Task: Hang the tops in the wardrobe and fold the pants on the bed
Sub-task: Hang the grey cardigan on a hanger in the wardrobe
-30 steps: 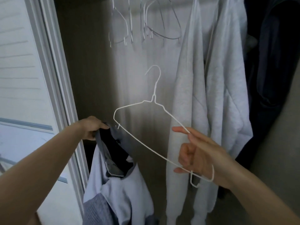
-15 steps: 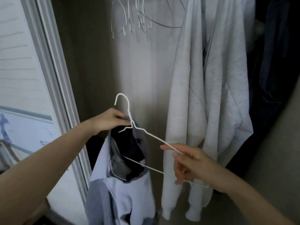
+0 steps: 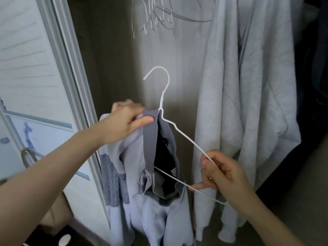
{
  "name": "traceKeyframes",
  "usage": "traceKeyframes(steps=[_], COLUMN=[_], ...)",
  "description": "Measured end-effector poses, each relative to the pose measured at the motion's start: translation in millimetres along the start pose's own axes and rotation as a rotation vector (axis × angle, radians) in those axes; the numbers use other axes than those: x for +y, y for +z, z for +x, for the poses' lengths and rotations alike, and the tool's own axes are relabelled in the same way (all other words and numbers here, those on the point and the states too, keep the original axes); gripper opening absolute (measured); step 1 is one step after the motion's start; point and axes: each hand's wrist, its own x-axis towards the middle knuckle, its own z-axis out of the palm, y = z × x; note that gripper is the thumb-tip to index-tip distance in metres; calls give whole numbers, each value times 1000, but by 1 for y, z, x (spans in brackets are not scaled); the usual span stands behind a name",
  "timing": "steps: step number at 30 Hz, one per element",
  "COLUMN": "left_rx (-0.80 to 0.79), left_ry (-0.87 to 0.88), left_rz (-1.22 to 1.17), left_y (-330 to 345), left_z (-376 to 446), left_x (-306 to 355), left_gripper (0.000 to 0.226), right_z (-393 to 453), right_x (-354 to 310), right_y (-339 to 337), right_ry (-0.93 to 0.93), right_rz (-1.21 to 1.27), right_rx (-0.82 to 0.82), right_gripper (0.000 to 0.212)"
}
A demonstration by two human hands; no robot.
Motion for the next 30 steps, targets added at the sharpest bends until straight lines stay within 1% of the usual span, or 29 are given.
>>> traceKeyframes(steps=[1, 2, 5, 6, 8, 10, 11, 13, 14, 15, 16, 17, 18, 19, 20, 21, 23, 24, 25, 27, 29, 30], left_rx=[-28, -34, -38, -35, 10, 73, 105, 161, 194, 235, 279, 317, 343, 361, 382, 406, 445, 452, 450, 443, 443, 440], left_ry=[20, 51, 122, 125, 118, 77, 45, -35, -71, -104, -131, -152, -169, -191, -224, -261, -317, -333, -346, -385, -414, -413], left_rz=[-150, -240, -311, -332, -390, -432, -448, -456, -483, -519, -540, -543, -549, -570, -604, -638, -688, -705, -708, -678, -615, -583], left_y=[3, 6, 15, 16, 16, 19, 22, 29, 33, 36, 38, 39, 40, 39, 38, 36, 33, 32, 32, 34, 37, 39], left_z=[0, 0, 5, 7, 10, 14, 16, 20, 22, 24, 25, 27, 28, 30, 31, 31, 32, 32, 31, 26, 18, 14], left_x=[3, 8, 21, 23, 28, 33, 34, 36, 36, 34, 33, 30, 27, 23, 18, 12, 2, -3, -7, -17, -29, -33], left_gripper=[56, 55, 47, 45, 42, 49, 54, 59, 56, 50, 46, 45, 45, 45, 45, 46, 48, 49, 49, 48, 47, 47], right_z=[-1, -1, -2, -4, -4, -1, 1, 5, 6, 9, 11, 12, 11, 9, 5, 0, -15, -19, -22, -24, -19, -17], right_x=[-1, -2, -6, -9, -18, -25, -26, -19, -14, -7, 2, 10, 18, 27, 36, 44, 58, 61, 62, 54, 41, 35], right_y=[2, 5, 14, 16, 16, 16, 18, 22, 26, 29, 33, 37, 39, 39, 36, 33, 29, 28, 28, 28, 18, 11], right_ry=[4, 11, 13, 24, 88, 155, 193, 327, 391, 443, 482, 513, 486, 427, 341, 272, 174, 134, 79, -39, -136, -157], right_rz=[-25, -55, -138, -121, 1, 86, 116, 274, 401, 527, 624, 668, 604, 400, 122, -172, -688, -875, -1023, -1275, -1397, -1416], right_rx=[2, -5, -65, -88, -141, -181, -209, -326, -401, -423, -380, -301, -191, -62, 7, -29, -304, -377, -375, -248, -87, -49], right_gripper=[18, 16, 16, 15, 14, 16, 19, 41, 54, 64, 70, 68, 57, 36, 21, 25, 41, 46, 46, 31, 14, 11])
